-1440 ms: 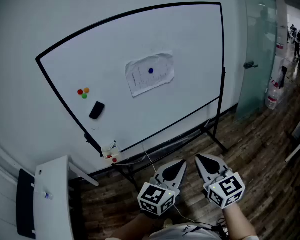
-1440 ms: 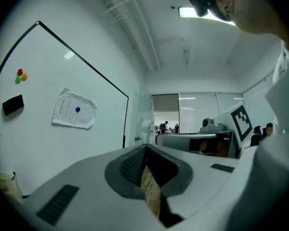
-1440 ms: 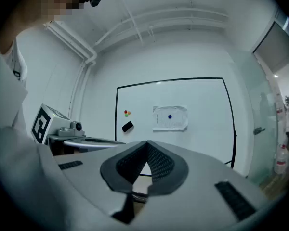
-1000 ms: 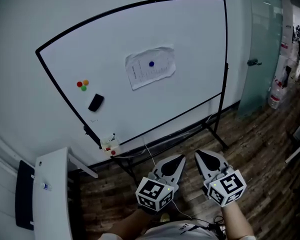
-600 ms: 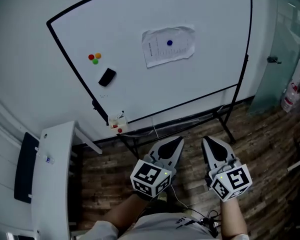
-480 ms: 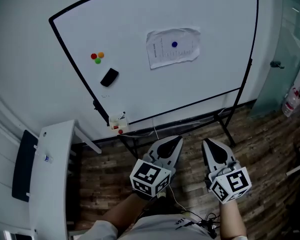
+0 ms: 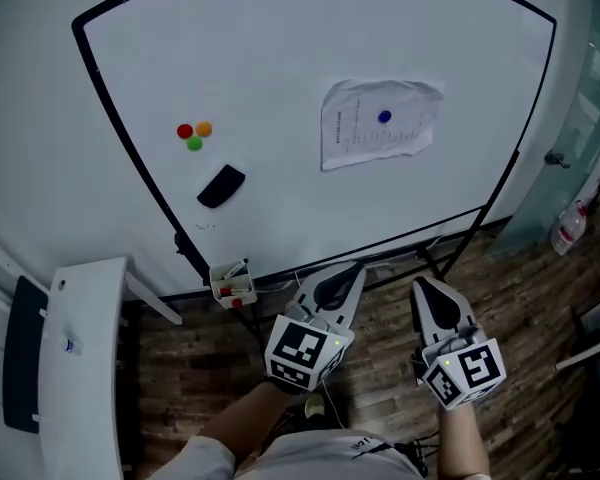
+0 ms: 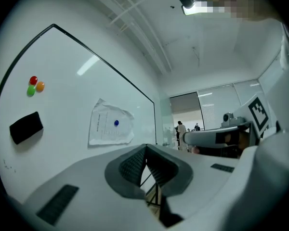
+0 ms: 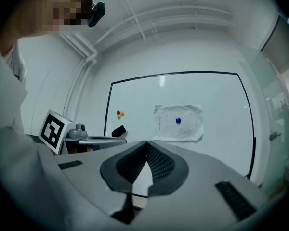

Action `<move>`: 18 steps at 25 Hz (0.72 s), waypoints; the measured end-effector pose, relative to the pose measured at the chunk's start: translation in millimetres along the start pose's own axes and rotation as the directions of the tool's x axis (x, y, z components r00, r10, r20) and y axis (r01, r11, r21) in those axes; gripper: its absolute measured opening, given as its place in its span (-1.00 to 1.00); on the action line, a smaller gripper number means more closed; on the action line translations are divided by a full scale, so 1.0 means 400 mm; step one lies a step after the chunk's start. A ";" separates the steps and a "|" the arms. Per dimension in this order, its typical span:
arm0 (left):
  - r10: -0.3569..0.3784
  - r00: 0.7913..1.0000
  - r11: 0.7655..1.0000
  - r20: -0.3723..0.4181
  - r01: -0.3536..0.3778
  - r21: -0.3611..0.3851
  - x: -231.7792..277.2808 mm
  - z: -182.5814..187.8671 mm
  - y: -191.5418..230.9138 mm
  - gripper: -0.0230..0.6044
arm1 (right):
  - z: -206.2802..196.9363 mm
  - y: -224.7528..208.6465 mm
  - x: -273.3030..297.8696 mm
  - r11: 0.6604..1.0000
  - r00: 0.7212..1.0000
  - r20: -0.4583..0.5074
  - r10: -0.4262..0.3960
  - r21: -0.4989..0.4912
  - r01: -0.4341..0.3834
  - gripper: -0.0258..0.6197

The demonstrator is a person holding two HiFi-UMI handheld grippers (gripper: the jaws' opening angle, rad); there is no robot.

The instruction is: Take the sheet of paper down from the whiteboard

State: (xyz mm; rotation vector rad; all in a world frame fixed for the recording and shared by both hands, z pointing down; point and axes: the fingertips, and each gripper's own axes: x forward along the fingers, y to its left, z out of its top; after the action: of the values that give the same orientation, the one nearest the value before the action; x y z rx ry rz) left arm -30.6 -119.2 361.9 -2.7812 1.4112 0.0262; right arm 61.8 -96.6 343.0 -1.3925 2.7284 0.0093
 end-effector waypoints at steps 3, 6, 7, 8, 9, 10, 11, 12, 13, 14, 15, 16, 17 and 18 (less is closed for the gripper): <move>-0.020 1.000 0.999 0.024 0.019 0.029 0.039 0.026 0.090 -0.89 | 0.003 -0.008 0.098 1.000 1.000 0.003 -0.027 -0.011 0.027 -0.88; -0.031 0.999 0.999 0.030 0.030 0.042 0.065 0.031 0.167 -0.89 | 0.000 -0.008 0.179 0.999 0.999 0.004 -0.047 -0.020 0.047 -0.88; -0.028 0.999 0.999 0.032 0.027 0.041 0.070 0.032 0.190 -0.89 | -0.003 -0.005 0.201 0.999 0.999 0.002 -0.047 -0.025 0.047 -0.88; -0.023 0.999 0.999 0.035 0.022 0.041 0.073 0.032 0.209 -0.89 | -0.005 -0.003 0.221 0.998 0.999 -0.002 -0.046 -0.031 0.046 -0.88; -0.018 0.999 0.999 0.037 0.017 0.042 0.076 0.032 0.225 -0.89 | -0.005 -0.004 0.238 0.998 0.999 -0.004 -0.046 -0.038 0.046 -0.88; -0.015 0.999 0.999 0.038 0.013 0.044 0.081 0.034 0.238 -0.89 | -0.003 -0.007 0.252 0.998 0.999 -0.002 -0.049 -0.044 0.049 -0.88; -0.015 0.999 0.999 0.040 0.013 0.047 0.088 0.036 0.249 -0.89 | 0.001 -0.012 0.266 0.997 0.999 0.003 -0.053 -0.048 0.053 -0.88; -0.016 0.999 0.999 0.042 0.014 0.051 0.096 0.040 0.258 -0.89 | 0.006 -0.017 0.279 0.997 0.998 0.008 -0.055 -0.052 0.055 -0.88; -0.016 0.999 0.998 0.045 0.013 0.055 0.106 0.045 0.268 -0.89 | 0.011 -0.023 0.294 0.997 0.999 0.015 -0.051 -0.056 0.052 -0.88; -0.013 0.999 0.998 0.049 0.010 0.059 0.116 0.051 0.278 -0.89 | 0.015 -0.030 0.309 0.997 0.999 0.022 -0.045 -0.061 0.047 -0.88; -0.008 0.999 0.998 0.052 0.005 0.062 0.126 0.055 0.290 -0.89 | 0.021 -0.039 0.326 0.997 0.999 0.028 -0.041 -0.067 0.043 -0.88; -0.003 0.999 0.998 0.054 -0.001 0.065 0.137 0.059 0.301 -0.89 | 0.026 -0.052 0.343 0.996 0.999 0.033 -0.039 -0.073 0.041 -0.88; 0.004 0.998 0.998 0.056 -0.008 0.068 0.150 0.063 0.311 -0.89 | 0.033 -0.067 0.361 0.996 0.999 0.039 -0.038 -0.078 0.041 -0.88; 0.012 0.998 0.997 0.059 -0.016 0.074 0.164 0.069 0.322 -0.89 | 0.043 -0.084 0.379 0.996 0.998 0.046 -0.036 -0.081 0.040 -0.88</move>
State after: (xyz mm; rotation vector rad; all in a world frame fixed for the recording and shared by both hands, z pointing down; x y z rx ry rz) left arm -95.8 -247.5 331.0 -2.6880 1.3891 0.0540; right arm 1.5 -238.1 316.1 -1.4463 2.6935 0.1501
